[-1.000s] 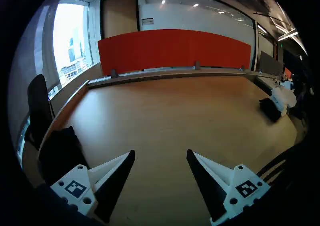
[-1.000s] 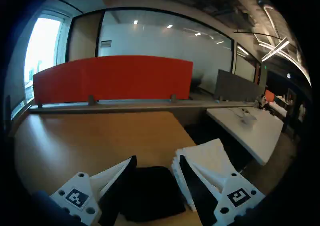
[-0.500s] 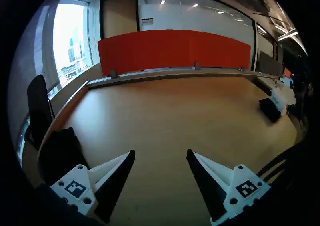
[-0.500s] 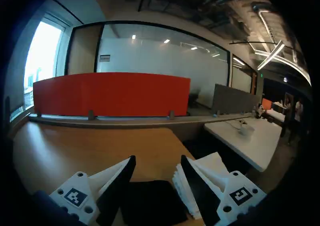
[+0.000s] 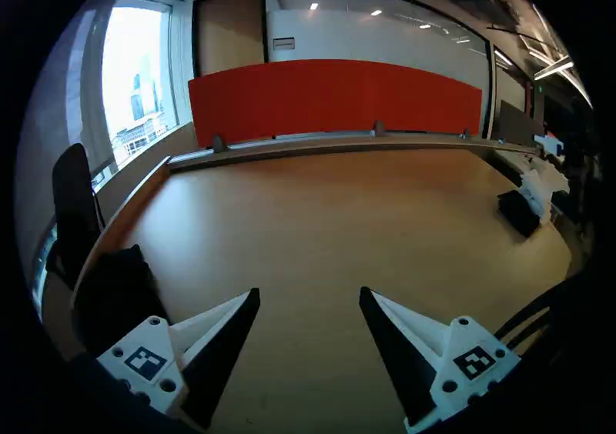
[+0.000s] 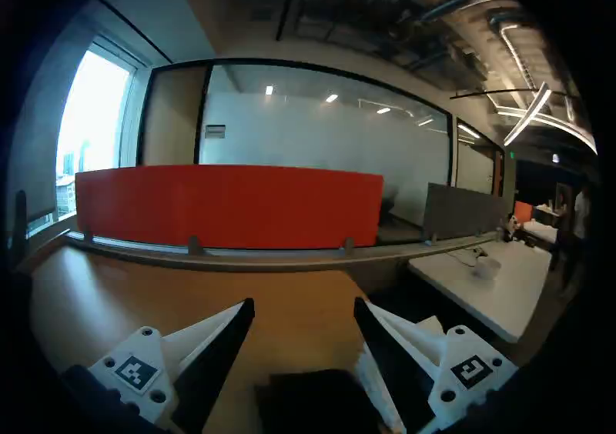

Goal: Fold towel

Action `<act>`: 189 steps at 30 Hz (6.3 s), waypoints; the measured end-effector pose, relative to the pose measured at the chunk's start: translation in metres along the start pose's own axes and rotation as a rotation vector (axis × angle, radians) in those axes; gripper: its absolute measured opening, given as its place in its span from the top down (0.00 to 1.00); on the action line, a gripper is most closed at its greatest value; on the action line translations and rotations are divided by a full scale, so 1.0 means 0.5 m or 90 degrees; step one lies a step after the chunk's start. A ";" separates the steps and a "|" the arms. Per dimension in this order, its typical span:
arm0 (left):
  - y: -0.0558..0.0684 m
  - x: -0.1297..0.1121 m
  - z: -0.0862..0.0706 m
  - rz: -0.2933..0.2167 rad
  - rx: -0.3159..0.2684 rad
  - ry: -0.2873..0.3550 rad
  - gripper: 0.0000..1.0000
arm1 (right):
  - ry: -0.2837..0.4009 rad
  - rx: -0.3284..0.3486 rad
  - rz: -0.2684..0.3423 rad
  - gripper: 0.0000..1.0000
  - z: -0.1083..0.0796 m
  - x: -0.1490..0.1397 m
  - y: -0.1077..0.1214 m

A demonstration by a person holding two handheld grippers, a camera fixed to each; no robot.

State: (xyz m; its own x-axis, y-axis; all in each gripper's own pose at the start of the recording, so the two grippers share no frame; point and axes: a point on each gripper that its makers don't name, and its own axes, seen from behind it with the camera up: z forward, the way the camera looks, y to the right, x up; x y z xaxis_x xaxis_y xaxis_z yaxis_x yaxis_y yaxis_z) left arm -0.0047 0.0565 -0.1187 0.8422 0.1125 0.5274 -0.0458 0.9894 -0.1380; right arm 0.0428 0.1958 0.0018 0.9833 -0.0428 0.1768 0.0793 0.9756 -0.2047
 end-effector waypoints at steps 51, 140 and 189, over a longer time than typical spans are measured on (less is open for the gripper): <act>-0.056 0.115 0.012 -0.020 0.020 0.099 0.04 | 0.059 0.137 0.029 0.00 -0.054 0.115 -0.330; -0.140 0.299 0.087 -0.031 0.076 0.340 0.04 | 0.068 0.089 0.046 0.00 -0.156 0.207 -0.341; -0.129 0.084 0.218 -0.045 0.088 0.347 0.04 | 0.092 0.083 0.029 0.00 -0.157 0.081 -0.349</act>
State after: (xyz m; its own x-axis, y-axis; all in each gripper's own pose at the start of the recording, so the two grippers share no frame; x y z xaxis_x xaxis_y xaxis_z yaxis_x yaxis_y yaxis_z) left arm -0.0251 0.0077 0.0036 0.9997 0.0185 0.0178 -0.0187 0.9998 0.0114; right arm 0.0818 0.0068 -0.0307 0.9994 -0.0197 0.0291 0.0221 0.9964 -0.0815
